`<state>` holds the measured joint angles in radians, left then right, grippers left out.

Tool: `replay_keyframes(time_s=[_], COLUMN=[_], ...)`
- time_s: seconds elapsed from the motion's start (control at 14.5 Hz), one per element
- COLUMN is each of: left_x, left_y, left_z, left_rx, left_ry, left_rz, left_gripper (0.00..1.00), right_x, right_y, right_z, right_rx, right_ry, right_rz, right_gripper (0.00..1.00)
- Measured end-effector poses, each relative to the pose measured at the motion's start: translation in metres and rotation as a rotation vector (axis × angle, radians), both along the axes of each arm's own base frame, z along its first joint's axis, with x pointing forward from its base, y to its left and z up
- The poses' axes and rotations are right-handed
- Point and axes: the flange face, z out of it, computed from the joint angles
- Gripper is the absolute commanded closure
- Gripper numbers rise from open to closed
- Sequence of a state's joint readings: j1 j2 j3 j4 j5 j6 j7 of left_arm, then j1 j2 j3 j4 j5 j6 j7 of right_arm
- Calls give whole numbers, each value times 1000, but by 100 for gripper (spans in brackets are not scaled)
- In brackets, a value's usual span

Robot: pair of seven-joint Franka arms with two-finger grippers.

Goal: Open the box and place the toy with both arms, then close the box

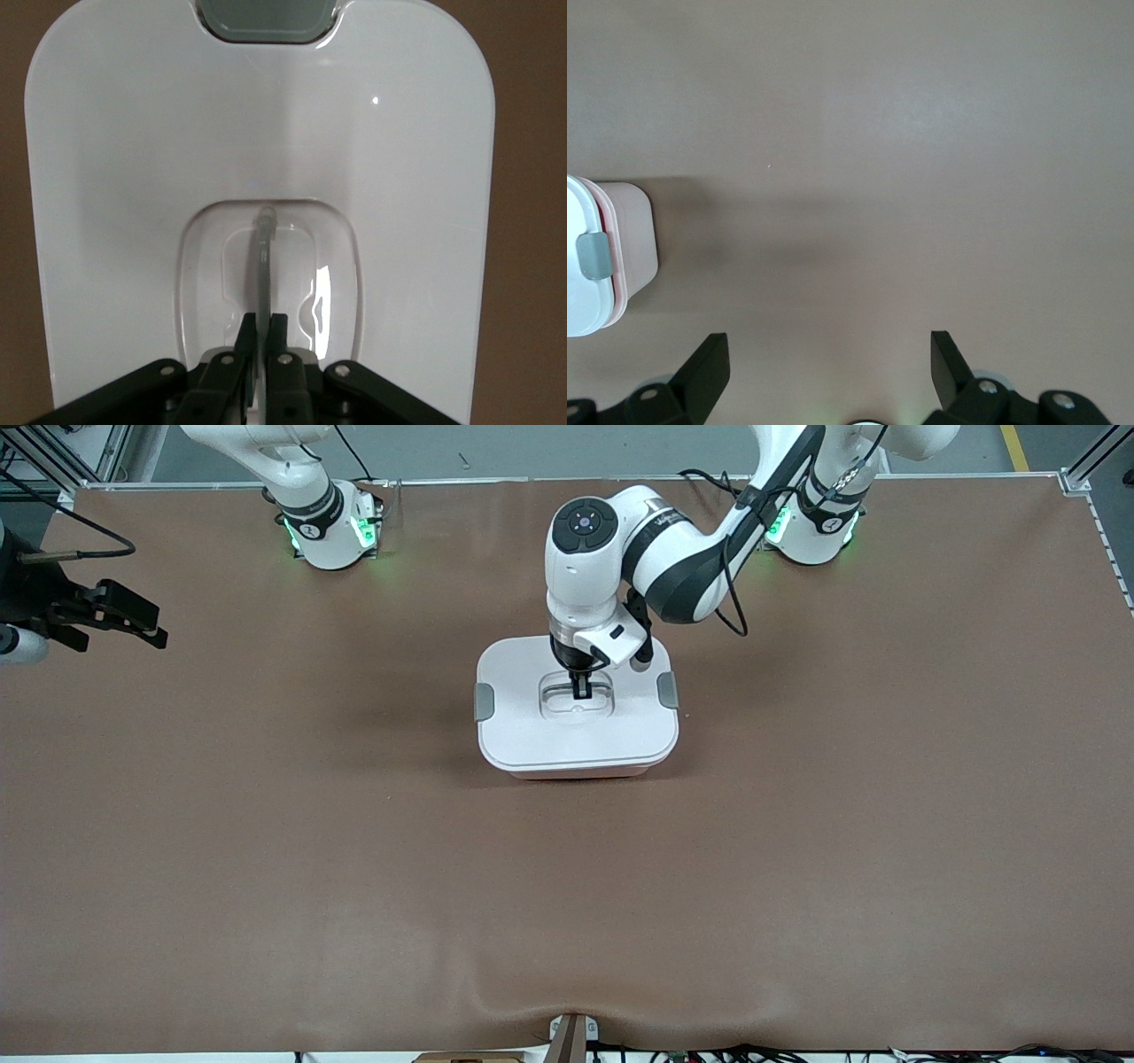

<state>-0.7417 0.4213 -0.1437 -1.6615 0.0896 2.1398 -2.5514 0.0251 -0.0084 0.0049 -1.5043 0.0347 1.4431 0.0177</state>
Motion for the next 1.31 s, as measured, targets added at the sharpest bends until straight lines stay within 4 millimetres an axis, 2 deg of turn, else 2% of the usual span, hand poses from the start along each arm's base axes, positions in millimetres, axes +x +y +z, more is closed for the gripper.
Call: replay_keyframes(time_s=[0.76, 1.31], left_x=[-4, -11], left_y=[1, -7], left_z=[-8, -13], left_rx=[24, 17], left_ry=[-3, -6], left_rz=[-15, -25], left_gripper=[100, 100], right_x=[2, 16], right_y=[-10, -20], right_z=[3, 2], right_rx=[-4, -4], right_ry=[-14, -85], right_rz=[-21, -47], right_gripper=[0, 0])
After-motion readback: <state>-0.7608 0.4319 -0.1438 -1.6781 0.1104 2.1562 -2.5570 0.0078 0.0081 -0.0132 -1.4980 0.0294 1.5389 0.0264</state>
